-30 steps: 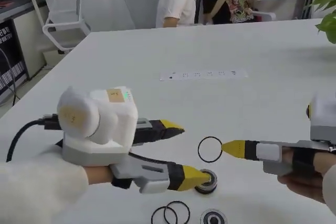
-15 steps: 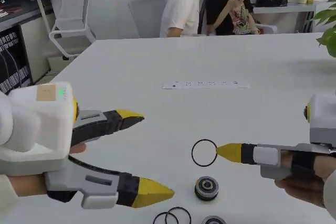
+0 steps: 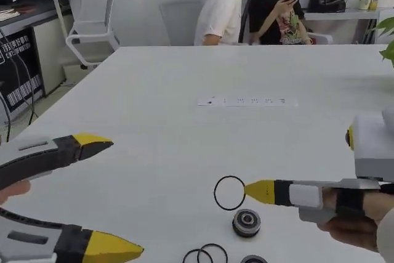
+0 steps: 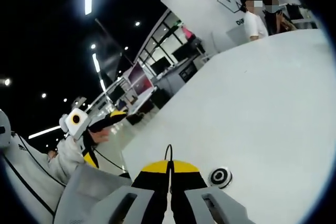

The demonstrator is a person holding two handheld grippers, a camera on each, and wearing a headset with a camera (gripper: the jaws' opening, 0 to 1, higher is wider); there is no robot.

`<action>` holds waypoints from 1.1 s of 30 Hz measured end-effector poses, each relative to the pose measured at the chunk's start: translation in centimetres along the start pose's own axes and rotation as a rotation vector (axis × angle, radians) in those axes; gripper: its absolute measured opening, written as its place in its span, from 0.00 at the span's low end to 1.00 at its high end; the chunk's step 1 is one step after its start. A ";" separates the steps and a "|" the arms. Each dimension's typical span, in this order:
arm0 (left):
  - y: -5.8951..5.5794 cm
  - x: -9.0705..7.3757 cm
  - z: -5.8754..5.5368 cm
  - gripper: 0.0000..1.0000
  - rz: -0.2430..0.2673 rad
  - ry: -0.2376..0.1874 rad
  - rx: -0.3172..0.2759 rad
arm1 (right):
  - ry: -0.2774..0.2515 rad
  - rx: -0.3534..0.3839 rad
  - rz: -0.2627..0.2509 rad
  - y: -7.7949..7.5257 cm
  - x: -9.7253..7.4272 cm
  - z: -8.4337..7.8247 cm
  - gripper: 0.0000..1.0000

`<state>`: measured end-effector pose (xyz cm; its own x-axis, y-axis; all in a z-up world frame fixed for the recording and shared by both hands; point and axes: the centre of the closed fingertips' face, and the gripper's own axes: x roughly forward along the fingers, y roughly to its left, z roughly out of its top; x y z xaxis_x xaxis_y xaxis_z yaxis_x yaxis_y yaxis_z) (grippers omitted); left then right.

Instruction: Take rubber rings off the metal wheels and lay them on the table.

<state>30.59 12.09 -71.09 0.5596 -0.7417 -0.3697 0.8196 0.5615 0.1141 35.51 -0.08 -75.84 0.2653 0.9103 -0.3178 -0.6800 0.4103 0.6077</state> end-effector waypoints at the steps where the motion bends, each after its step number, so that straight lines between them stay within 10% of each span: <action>1: 0.0 -0.3 -0.3 0.94 0.008 0.002 -0.005 | 0.012 0.000 0.002 0.0 0.1 -0.3 0.00; 17: -1.4 -1.7 -5.0 1.00 0.056 0.068 -0.132 | 0.188 -0.019 -0.022 -1.4 1.6 -5.0 0.00; 33: -2.2 -2.1 -6.3 1.00 0.066 0.090 -0.170 | 0.314 -0.079 -0.099 -4.2 2.6 -7.6 0.00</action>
<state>26.85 14.79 -76.39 0.5923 -0.6696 -0.4481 0.7443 0.6677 -0.0140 33.85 0.12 -84.69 0.1174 0.7996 -0.5889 -0.7153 0.4795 0.5084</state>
